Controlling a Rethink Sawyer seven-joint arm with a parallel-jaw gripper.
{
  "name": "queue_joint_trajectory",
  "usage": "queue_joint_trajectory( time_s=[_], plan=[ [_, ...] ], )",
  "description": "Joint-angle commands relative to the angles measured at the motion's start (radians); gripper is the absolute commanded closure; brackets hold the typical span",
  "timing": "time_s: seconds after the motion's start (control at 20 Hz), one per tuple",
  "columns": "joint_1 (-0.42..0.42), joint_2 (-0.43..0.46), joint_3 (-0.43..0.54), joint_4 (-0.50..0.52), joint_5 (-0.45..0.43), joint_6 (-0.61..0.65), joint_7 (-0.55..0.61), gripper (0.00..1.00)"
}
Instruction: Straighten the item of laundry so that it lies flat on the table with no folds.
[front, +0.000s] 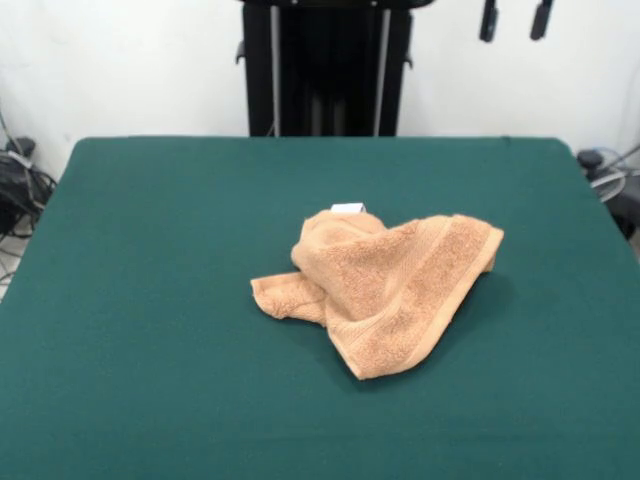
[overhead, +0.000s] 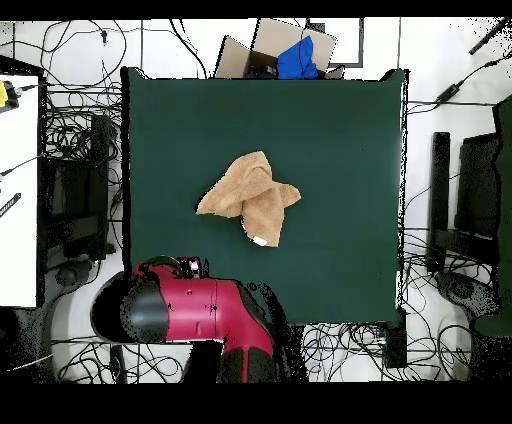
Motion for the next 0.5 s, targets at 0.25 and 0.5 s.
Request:
queue_joint_trajectory(
  time_s=[0.25, 0.5],
  plan=[
    [0.048, 0.144, -0.021, -0.022, 0.058, -0.144, 0.299, 0.0],
    [0.057, 0.188, -0.041, -0.035, 0.071, -0.195, 0.302, 0.0]
  ],
)
